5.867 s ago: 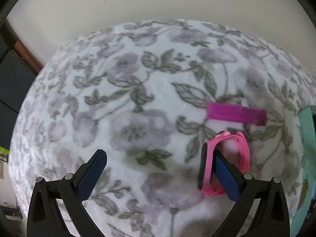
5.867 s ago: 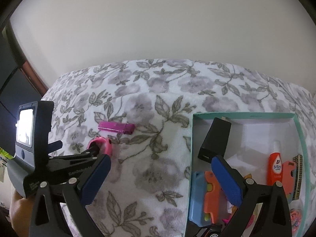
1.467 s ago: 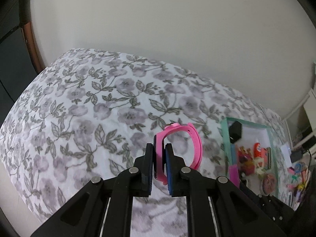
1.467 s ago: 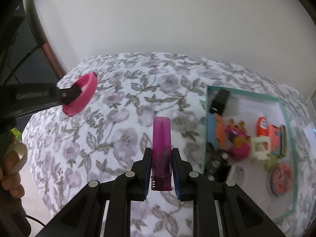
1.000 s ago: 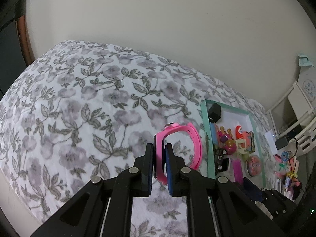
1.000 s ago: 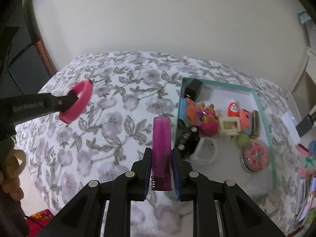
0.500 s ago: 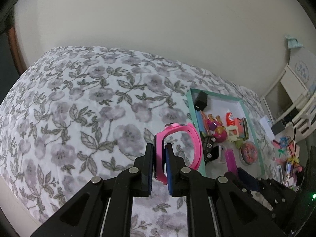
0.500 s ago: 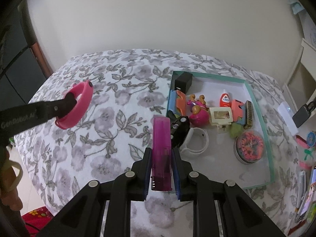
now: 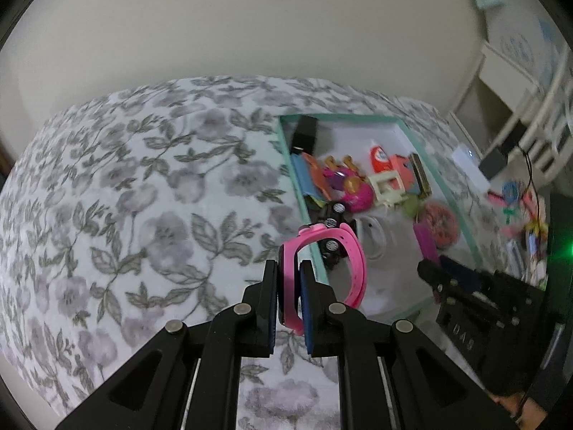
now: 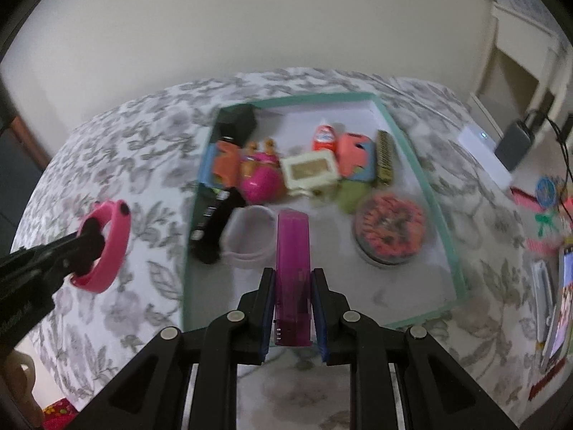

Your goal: Organize rigid objects

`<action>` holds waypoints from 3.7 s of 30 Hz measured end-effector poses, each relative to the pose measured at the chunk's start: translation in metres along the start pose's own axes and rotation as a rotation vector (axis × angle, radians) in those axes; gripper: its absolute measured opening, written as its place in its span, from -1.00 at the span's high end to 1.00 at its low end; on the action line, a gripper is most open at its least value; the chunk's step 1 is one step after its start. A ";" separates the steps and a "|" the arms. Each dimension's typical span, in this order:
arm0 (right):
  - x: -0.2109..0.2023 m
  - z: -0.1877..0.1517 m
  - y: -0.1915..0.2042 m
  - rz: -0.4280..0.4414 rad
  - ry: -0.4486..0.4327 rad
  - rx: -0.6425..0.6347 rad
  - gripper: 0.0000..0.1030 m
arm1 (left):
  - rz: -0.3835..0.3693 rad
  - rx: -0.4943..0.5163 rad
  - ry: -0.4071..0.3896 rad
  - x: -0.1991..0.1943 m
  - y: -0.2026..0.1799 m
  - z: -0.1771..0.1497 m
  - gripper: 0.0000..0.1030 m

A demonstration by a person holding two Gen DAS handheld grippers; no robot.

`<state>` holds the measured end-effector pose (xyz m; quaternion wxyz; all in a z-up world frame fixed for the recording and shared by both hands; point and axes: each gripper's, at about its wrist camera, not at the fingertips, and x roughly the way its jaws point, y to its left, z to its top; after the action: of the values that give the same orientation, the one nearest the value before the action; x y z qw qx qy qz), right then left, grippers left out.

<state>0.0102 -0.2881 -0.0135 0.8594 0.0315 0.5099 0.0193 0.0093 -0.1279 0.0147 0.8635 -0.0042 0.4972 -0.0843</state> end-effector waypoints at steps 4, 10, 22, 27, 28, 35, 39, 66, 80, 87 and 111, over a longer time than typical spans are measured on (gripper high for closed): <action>0.006 -0.003 -0.014 -0.028 0.015 0.033 0.59 | -0.038 0.043 0.019 0.008 -0.016 -0.002 0.77; 0.011 -0.004 -0.031 -0.048 0.028 0.077 0.59 | -0.011 0.158 0.014 0.021 -0.043 -0.008 0.77; 0.014 -0.006 -0.046 -0.049 0.034 0.136 0.59 | 0.018 0.316 0.013 0.045 -0.086 -0.018 0.76; 0.014 -0.006 -0.044 -0.032 0.031 0.127 0.59 | 0.051 0.338 0.023 0.053 -0.088 -0.021 0.76; 0.015 -0.006 -0.043 -0.030 0.031 0.123 0.59 | 0.054 0.337 0.027 0.055 -0.088 -0.021 0.76; 0.017 -0.006 -0.035 -0.026 0.034 0.089 0.59 | 0.052 0.332 0.038 0.058 -0.084 -0.022 0.76; 0.019 -0.006 -0.033 -0.026 0.039 0.074 0.59 | 0.052 0.332 0.038 0.058 -0.084 -0.021 0.76; 0.019 -0.004 -0.036 -0.044 0.016 0.091 0.54 | 0.113 0.257 -0.060 0.043 -0.066 -0.011 0.15; 0.020 -0.006 -0.035 -0.043 0.001 0.077 -0.31 | 0.190 0.125 -0.047 0.049 -0.033 -0.005 -0.37; 0.021 -0.005 -0.034 -0.042 -0.008 0.064 -0.52 | 0.195 0.070 -0.038 0.052 -0.019 -0.005 -0.65; 0.023 -0.005 -0.038 -0.076 -0.024 0.064 -1.00 | 0.137 0.015 0.006 0.064 -0.005 -0.007 -0.68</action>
<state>0.0168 -0.3241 -0.0392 0.8643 0.0396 0.5006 -0.0300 0.0344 -0.1424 -0.0432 0.8658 0.0364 0.4982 -0.0286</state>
